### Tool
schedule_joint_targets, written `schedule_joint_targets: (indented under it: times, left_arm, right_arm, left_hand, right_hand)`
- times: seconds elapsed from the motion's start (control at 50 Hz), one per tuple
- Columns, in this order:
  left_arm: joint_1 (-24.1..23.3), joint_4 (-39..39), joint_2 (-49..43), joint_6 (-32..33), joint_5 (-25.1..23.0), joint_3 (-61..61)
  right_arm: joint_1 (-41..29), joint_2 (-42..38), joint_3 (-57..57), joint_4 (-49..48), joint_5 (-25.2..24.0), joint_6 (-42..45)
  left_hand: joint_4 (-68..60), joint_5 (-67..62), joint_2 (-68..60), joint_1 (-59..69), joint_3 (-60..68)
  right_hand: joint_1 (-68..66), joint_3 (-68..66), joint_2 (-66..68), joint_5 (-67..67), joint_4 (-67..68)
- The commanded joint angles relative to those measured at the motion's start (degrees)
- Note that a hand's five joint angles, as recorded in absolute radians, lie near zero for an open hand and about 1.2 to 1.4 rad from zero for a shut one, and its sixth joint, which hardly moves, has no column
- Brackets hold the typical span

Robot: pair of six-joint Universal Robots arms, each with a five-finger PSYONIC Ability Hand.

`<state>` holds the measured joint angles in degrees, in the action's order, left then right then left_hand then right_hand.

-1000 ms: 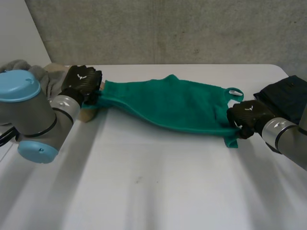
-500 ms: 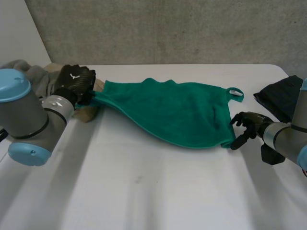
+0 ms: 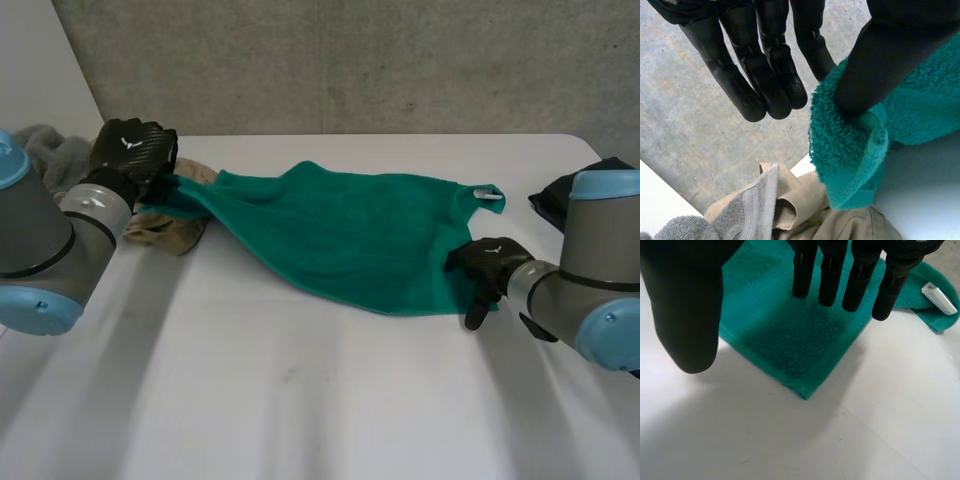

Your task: Fold the laundry.

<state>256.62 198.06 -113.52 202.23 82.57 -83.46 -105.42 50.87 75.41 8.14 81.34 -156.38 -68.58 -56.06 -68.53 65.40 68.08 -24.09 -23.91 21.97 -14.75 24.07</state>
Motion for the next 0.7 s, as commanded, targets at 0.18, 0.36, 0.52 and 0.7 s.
schedule_joint_targets:
  times: [0.18,0.36,0.52,0.7]
  left_arm:
    - [0.5,0.0,-0.3,-0.2,-0.2,0.0]
    - [0.5,0.0,0.0,-0.2,-0.3,0.0]
    - [0.4,0.0,0.1,-0.2,-0.3,-0.2]
    - [0.2,-2.1,-0.1,-0.2,0.0,0.1]
  right_arm:
    - [-0.8,-6.7,-5.3,-6.6,0.0,4.9]
    - [-1.1,-7.6,-8.8,-8.3,-0.1,4.5]
    - [-1.1,-10.2,-13.5,-10.4,0.1,4.4]
    - [0.0,-10.2,-15.9,-10.3,0.7,1.5]
  left_hand:
    - [-11.4,-13.9,-11.5,14.6,11.9]
    - [-11.4,-13.9,-11.5,14.6,11.9]
    - [-11.4,-13.9,-11.5,14.6,11.9]
    - [-11.4,-13.9,-11.5,14.6,11.9]
  right_hand:
    - [-13.2,-13.3,15.3,-12.5,13.2]
    - [-13.7,-13.9,15.8,-13.0,13.7]
    - [-23.4,-23.6,25.5,-22.7,23.4]
    - [-46.0,-46.2,48.1,-45.3,46.0]
